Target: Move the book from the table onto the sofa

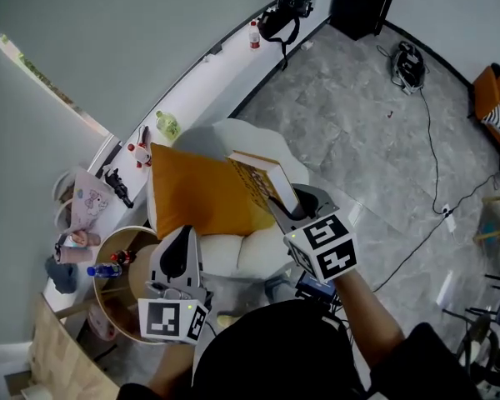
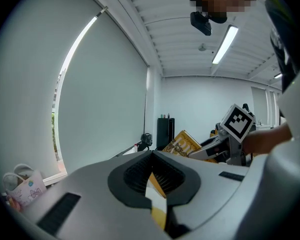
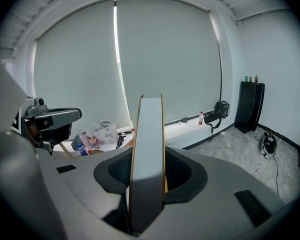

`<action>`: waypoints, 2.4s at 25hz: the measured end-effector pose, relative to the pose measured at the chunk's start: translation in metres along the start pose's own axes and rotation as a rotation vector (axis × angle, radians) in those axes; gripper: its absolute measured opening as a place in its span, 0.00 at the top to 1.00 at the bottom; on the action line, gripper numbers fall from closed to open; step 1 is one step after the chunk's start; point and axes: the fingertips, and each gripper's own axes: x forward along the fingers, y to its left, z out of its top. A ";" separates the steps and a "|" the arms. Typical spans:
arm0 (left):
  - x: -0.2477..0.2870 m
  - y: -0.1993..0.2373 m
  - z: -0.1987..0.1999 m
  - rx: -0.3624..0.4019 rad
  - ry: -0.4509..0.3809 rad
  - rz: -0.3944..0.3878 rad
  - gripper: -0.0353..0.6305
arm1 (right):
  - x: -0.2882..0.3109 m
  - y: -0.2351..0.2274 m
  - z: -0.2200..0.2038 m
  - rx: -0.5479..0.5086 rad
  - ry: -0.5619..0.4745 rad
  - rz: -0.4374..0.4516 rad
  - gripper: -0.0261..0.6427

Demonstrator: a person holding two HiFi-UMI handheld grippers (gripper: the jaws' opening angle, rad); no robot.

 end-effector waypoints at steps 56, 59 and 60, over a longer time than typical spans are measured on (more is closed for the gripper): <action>0.079 0.068 -0.214 -0.143 0.233 0.005 0.94 | 0.236 -0.061 -0.264 -0.030 0.502 -0.020 0.74; 0.083 0.067 -0.231 -0.161 0.244 -0.009 0.94 | 0.248 -0.058 -0.281 -0.021 0.517 -0.021 0.73; 0.084 0.066 -0.235 -0.168 0.246 -0.016 0.94 | 0.251 -0.057 -0.287 -0.018 0.522 -0.021 0.74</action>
